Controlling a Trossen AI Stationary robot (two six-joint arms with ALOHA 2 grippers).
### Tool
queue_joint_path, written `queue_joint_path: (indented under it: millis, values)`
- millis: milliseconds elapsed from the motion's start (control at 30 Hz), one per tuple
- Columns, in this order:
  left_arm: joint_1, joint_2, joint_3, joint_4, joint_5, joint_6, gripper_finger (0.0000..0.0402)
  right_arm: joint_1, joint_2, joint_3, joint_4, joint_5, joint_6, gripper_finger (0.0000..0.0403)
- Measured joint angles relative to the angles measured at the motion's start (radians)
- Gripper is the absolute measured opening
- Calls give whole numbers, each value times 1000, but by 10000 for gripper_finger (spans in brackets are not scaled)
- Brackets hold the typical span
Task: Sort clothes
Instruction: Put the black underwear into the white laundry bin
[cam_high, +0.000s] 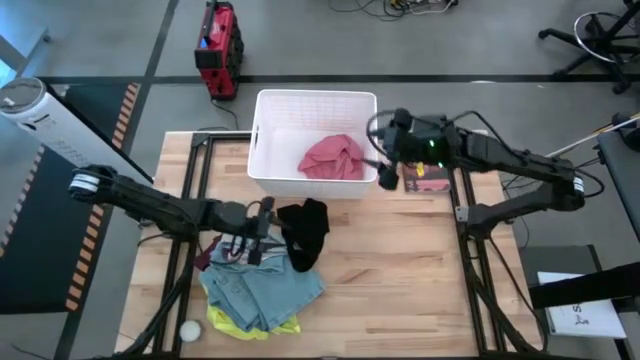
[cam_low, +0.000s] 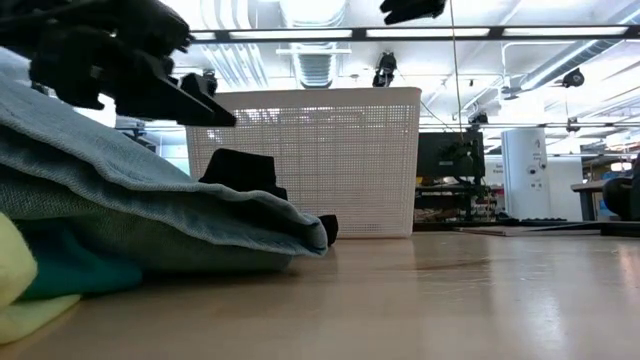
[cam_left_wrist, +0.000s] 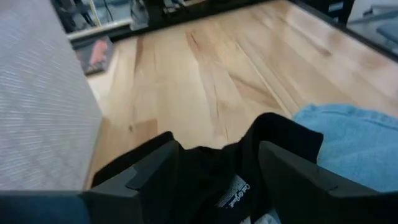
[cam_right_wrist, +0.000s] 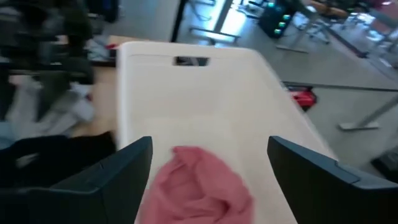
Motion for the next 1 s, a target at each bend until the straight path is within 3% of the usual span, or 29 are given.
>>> queue_joint_path:
  millis: [233, 467, 800, 1000]
  values:
    - [-6, 161, 85, -13, 31, 3, 203, 147, -132, -273, 221, -18, 27, 287]
    - [-11, 271, 196, -208, 32, 0, 195, 256, -157, -465, 444, -29, 115, 265]
    - [-15, 414, 333, -370, 86, 0, 180, 374, -77, -498, 537, -26, 156, 267]
    - [-14, 490, 393, -421, 87, -25, 127, 396, -53, -498, 563, -18, 136, 261]
